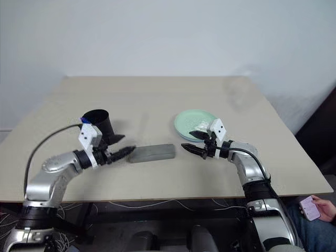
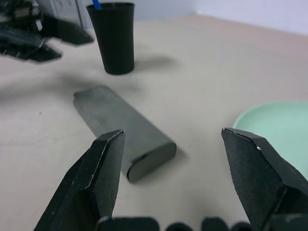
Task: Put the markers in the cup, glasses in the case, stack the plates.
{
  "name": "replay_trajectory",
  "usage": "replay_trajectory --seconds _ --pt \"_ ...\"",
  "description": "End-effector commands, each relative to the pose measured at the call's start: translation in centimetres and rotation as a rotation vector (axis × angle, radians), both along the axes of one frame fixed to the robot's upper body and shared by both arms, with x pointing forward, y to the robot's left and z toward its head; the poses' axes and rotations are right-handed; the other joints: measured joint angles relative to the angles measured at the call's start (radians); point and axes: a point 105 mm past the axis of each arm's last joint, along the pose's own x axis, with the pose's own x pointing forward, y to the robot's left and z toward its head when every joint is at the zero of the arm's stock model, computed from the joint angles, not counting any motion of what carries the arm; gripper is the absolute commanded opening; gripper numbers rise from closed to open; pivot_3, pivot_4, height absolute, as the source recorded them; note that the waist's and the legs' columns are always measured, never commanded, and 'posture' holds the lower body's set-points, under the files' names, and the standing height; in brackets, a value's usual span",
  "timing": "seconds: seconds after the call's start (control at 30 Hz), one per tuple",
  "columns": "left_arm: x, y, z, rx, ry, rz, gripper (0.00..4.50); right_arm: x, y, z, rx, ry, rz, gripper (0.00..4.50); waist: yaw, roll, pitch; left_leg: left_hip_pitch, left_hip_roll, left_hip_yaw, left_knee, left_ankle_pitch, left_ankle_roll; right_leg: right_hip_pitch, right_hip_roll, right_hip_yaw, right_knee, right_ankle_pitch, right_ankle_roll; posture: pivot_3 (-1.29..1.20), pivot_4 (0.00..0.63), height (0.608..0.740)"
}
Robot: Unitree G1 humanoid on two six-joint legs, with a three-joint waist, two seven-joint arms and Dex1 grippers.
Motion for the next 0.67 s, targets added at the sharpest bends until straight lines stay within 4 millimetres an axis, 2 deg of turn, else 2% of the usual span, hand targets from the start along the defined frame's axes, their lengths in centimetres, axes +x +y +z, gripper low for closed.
replay_trajectory --seconds 0.03,0.23,0.43,0.67 --pt "0.6 0.2 0.0 0.012 -0.065 0.042 3.57 0.1 -1.7 1.3 0.0 -0.027 -0.022 3.5 -0.001 0.0 0.0 0.0 0.0 0.001 0.0 0.0 0.0 0.0 -0.001 0.0 0.0 0.0 0.0 0.0 0.0 0.721" --pt "1.6 0.8 -0.7 0.009 -0.092 0.121 3.57 -0.1 -4.2 0.8 -0.037 0.003 -0.064 3.5 -0.002 0.0 0.0 0.0 0.0 0.001 0.0 0.0 0.0 0.0 0.0 0.0 0.0 0.001 0.001 0.0 0.0 0.721" --pt "1.5 1.1 -1.0 -0.002 -0.107 0.173 3.57 -0.6 -6.2 0.6 -0.049 0.032 -0.104 3.5 -0.002 0.0 0.0 0.0 0.0 0.001 0.0 0.0 0.0 0.0 0.0 0.0 0.0 0.001 0.002 0.0 0.0 0.721" --pt "1.0 0.4 -1.8 -0.013 -0.106 0.194 3.57 -1.0 -6.6 0.3 -0.066 0.048 -0.102 3.5 -0.001 0.0 0.0 0.0 0.0 0.001 0.0 0.0 0.0 0.0 -0.001 0.0 -0.001 0.0 0.001 0.0 0.0 0.721"
